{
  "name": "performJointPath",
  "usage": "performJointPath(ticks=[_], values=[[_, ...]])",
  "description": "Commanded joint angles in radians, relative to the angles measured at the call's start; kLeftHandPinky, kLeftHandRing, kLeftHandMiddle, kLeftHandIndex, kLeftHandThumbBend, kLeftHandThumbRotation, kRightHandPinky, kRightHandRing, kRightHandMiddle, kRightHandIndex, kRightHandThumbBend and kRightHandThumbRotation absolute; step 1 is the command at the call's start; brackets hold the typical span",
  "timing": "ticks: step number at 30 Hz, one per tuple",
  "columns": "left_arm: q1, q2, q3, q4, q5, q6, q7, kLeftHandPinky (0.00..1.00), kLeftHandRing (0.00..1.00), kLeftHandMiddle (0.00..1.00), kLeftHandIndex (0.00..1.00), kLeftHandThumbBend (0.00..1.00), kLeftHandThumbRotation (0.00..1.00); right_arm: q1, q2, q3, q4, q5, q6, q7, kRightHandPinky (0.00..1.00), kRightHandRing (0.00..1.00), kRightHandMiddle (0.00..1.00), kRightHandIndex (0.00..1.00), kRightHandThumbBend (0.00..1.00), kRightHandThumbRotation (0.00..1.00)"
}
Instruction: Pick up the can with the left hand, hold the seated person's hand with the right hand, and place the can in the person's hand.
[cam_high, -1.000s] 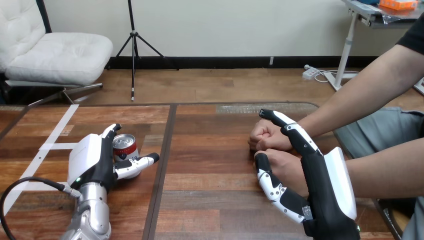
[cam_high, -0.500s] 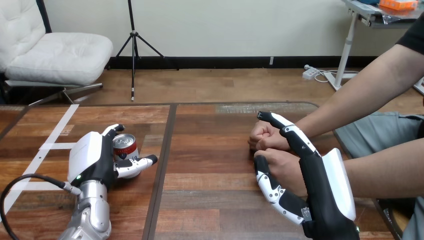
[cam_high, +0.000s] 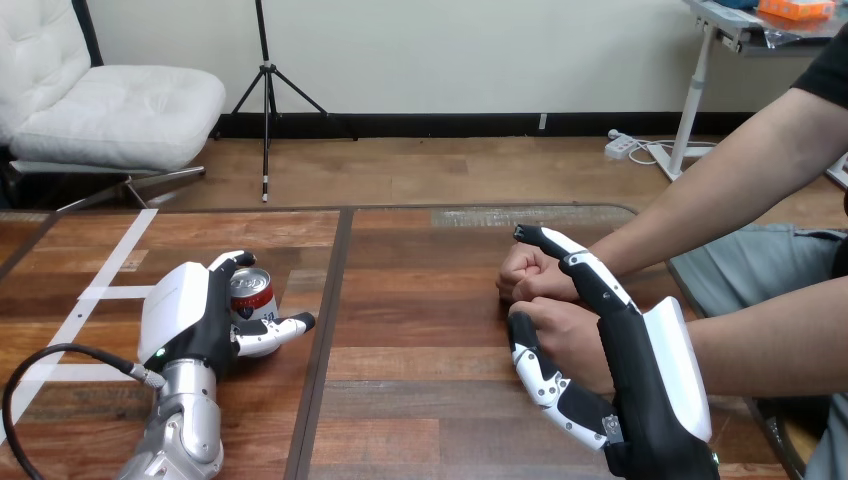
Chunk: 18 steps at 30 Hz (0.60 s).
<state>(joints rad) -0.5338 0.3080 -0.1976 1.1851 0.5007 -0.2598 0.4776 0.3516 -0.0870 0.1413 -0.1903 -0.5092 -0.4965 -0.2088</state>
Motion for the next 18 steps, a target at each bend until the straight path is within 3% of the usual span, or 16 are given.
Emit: performJointPath(ticks=[1, 18], values=[[-0.092, 0.023, -0.016, -0.006, 0.009, 0.000, 0.003, 0.62, 0.73, 0.79, 0.80, 0.78, 0.33, -0.031, -0.006, -0.010, -0.052, 0.003, 0.005, 0.000, 0.86, 0.87, 0.86, 0.82, 0.20, 0.00], [-0.093, 0.027, -0.033, -0.011, 0.020, 0.008, 0.011, 0.59, 0.71, 0.77, 0.79, 0.76, 0.32, -0.032, -0.011, -0.011, -0.046, 0.010, 0.001, 0.006, 0.86, 0.87, 0.87, 0.82, 0.20, 0.00]])
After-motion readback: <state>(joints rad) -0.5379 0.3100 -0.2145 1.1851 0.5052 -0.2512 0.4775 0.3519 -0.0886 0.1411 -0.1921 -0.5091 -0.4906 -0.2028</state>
